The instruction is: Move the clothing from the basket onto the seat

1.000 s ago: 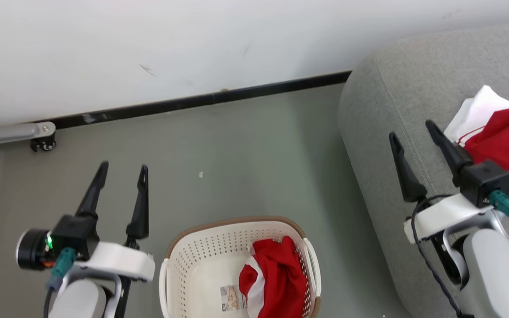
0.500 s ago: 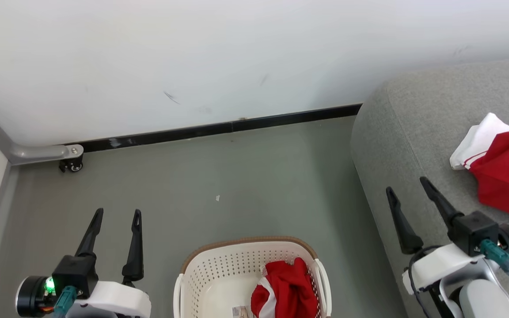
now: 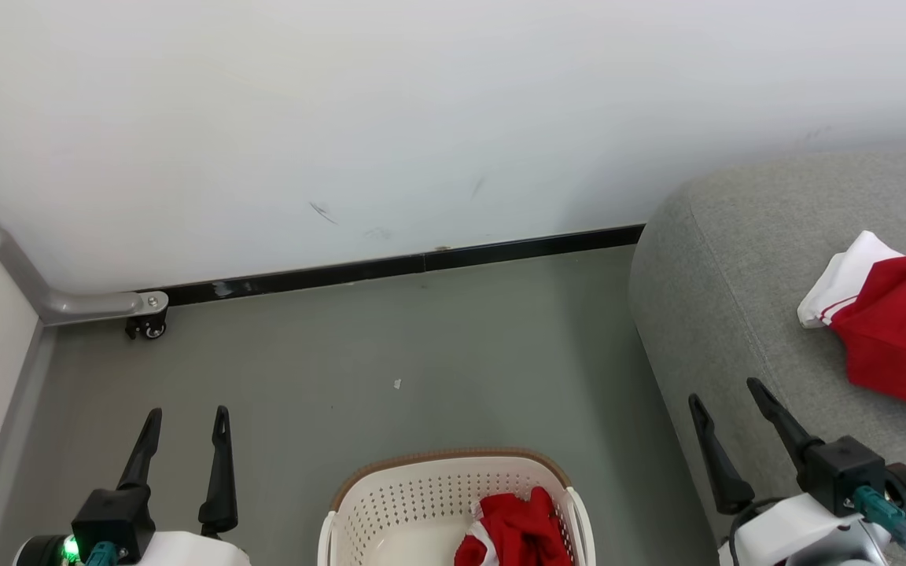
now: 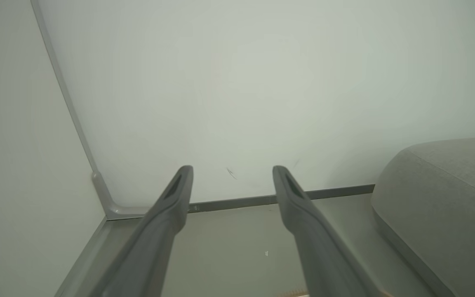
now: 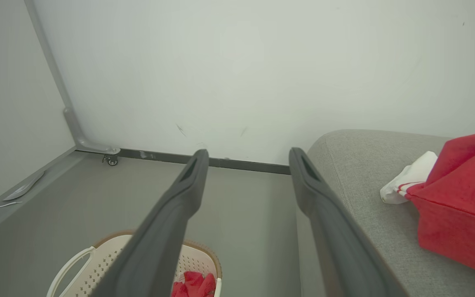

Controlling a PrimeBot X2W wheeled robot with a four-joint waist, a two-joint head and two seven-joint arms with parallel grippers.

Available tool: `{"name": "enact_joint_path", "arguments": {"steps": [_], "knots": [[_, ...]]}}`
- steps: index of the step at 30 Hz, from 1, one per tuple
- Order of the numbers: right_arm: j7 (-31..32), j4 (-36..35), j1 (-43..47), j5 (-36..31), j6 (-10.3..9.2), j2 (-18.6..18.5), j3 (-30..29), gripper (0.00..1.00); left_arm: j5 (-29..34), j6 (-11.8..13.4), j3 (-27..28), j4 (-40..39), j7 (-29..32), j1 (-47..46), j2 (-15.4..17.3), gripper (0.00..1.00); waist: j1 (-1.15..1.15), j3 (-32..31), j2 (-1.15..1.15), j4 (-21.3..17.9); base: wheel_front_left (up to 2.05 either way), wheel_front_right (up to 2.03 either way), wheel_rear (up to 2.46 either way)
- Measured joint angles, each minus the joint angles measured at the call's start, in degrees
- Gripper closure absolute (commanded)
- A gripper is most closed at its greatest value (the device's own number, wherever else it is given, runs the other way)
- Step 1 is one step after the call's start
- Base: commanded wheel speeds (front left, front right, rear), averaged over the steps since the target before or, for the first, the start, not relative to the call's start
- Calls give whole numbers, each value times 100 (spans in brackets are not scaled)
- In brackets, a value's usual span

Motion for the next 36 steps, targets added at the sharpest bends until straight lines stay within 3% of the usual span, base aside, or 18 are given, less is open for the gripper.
{"name": "enact_joint_path", "arguments": {"steps": [36], "knots": [[0,-457,441,182,0,25,96,0,105,-54,381,-160,0,343,-235,0,0,-110,0,-27,0,0,0]]}}
